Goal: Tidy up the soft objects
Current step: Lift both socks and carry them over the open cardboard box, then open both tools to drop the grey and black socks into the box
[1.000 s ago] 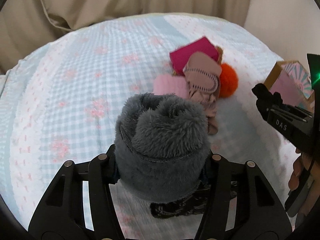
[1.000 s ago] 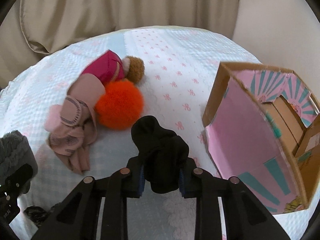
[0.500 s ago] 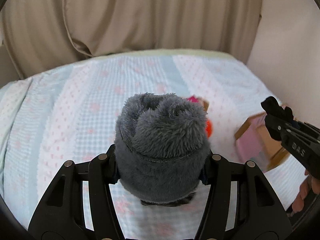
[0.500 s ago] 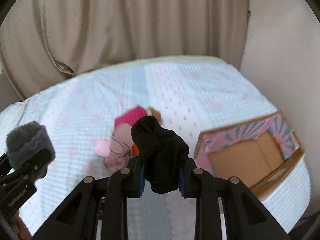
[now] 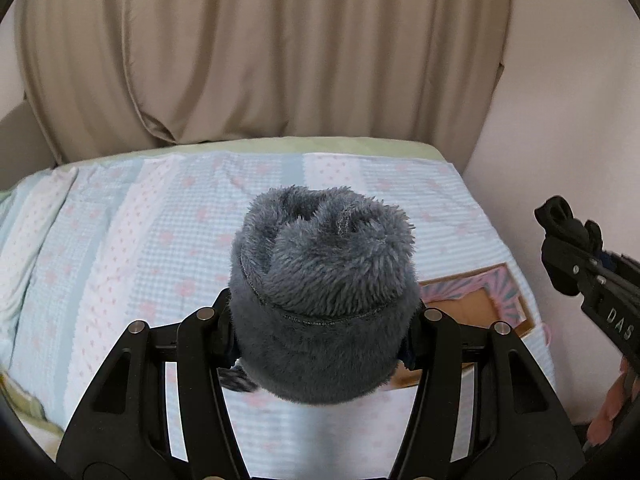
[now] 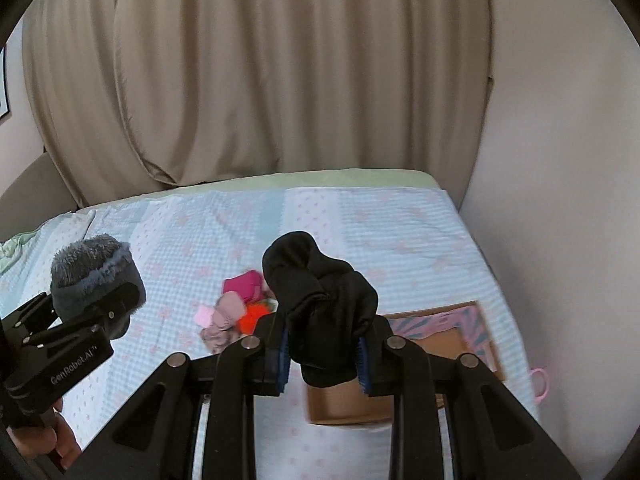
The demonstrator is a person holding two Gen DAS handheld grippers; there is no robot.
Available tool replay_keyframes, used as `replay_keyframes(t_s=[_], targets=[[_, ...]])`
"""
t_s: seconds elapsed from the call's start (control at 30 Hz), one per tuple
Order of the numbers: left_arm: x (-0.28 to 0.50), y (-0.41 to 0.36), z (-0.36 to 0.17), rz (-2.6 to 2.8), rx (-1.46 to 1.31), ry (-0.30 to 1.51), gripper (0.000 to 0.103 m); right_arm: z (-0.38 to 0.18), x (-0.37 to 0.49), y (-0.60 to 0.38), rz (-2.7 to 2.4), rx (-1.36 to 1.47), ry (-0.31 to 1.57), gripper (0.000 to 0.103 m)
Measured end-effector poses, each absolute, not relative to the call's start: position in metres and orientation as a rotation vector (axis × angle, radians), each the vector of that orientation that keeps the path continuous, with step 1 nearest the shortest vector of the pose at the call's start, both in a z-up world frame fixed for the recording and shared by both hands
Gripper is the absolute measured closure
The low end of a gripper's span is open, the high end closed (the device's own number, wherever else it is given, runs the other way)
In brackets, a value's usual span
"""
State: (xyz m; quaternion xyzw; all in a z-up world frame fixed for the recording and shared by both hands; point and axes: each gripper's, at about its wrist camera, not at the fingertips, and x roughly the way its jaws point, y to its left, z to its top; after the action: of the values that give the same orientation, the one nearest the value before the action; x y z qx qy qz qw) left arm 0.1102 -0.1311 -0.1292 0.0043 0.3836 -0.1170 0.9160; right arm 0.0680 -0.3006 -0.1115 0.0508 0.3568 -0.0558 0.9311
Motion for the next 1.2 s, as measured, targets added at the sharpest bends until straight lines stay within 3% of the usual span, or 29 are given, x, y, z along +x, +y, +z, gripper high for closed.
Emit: replay_keyframes(t_s=[0.23,0.4,1.1,1.2], targets=[[0.115,-0.231,-0.13,-0.299,0.001,0.862,0.05,-0.11,0.073,-0.384,-0.155,0.097,0.802,0.079],[0.134,-0.282,-0.166,-0.348,0.012,0.97,0.05,-0.133,0.089,-0.421,-0.168,0.09,0.905,0.079],[0.219,-0.362,-0.392,-0.286,0.007,1.606,0.049,-0.349,0.197,-0.515,-0.092,0.231,1.497,0.079],[0.222,-0.365,-0.404,-0.279,0.032,1.646,0.049,-0.373,0.202,-0.517,-0.084,0.242,1.562,0.079]])
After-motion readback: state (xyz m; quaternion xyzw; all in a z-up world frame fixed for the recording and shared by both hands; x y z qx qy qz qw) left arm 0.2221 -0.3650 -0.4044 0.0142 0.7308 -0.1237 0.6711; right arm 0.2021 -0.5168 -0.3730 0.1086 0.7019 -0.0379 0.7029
